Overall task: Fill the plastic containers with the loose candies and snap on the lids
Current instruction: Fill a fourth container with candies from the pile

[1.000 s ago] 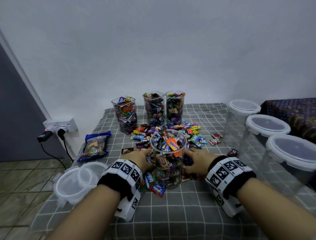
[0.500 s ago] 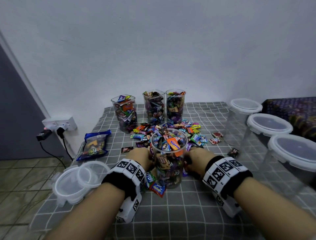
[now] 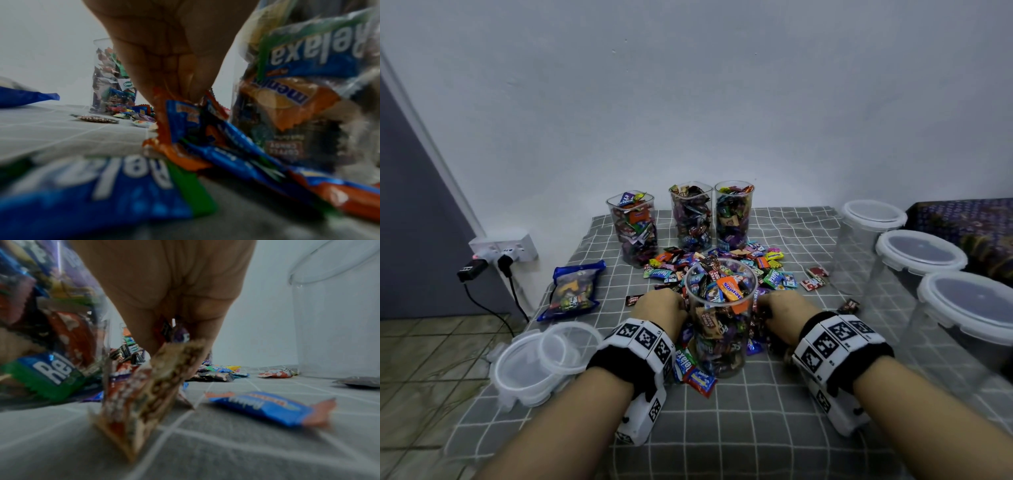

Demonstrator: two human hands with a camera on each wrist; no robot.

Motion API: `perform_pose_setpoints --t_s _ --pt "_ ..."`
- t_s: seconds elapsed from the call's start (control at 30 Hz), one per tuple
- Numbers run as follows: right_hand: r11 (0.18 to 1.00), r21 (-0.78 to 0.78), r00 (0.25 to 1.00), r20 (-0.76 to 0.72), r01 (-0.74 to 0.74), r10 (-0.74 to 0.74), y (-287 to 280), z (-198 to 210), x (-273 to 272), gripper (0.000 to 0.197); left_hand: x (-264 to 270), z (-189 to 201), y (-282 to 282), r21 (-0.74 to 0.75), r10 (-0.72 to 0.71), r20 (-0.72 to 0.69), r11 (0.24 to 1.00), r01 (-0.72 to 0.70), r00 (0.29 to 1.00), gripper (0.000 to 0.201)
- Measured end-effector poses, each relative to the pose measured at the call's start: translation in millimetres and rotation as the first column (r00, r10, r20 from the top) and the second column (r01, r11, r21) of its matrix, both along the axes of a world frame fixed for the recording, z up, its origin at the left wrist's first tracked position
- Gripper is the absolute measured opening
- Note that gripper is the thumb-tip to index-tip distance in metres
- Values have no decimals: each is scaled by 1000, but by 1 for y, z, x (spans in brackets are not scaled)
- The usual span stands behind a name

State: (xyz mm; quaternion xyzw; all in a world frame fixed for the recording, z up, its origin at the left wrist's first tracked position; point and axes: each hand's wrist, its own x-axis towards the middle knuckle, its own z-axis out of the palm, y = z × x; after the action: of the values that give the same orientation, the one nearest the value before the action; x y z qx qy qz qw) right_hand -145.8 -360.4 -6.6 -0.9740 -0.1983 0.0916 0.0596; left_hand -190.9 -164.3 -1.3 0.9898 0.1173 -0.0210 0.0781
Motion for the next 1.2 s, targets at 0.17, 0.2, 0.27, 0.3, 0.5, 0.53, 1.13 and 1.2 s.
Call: perform_pose_setpoints --t_s 0.17,0.2,0.27,0.3,0.5,0.53,1.13,1.2 --pt "992 125 997 74 21 -30 -5 3 0 29 2 -4 5 -87 18 118 996 -8 993 17" --pt "989 148 995 91 18 -32 -6 4 -1 28 2 -4 6 -95 17 146 995 -3 989 17" --pt "984 179 992 119 12 -34 -7 5 -2 27 2 -5 8 -115 19 191 993 3 981 19" --pt "981 194 991 131 9 -35 -7 6 -3 28 1 -6 9 -127 19 210 992 8 978 20" --pt "962 274 978 197 6 -62 -13 11 -5 28 -5 -2 10 -206 54 303 979 10 952 19" --pt "954 299 974 214 9 -76 -15 12 -5 27 -6 -1 10 -219 71 319 976 0 945 19" --pt "692 657 878 474 -298 -72 17 106 -23 18 -18 29 20 -368 154 510 929 52 846 14" --pt "667 673 888 459 -320 -37 25 100 -30 18 -17 30 21 -374 149 515 925 65 844 13"
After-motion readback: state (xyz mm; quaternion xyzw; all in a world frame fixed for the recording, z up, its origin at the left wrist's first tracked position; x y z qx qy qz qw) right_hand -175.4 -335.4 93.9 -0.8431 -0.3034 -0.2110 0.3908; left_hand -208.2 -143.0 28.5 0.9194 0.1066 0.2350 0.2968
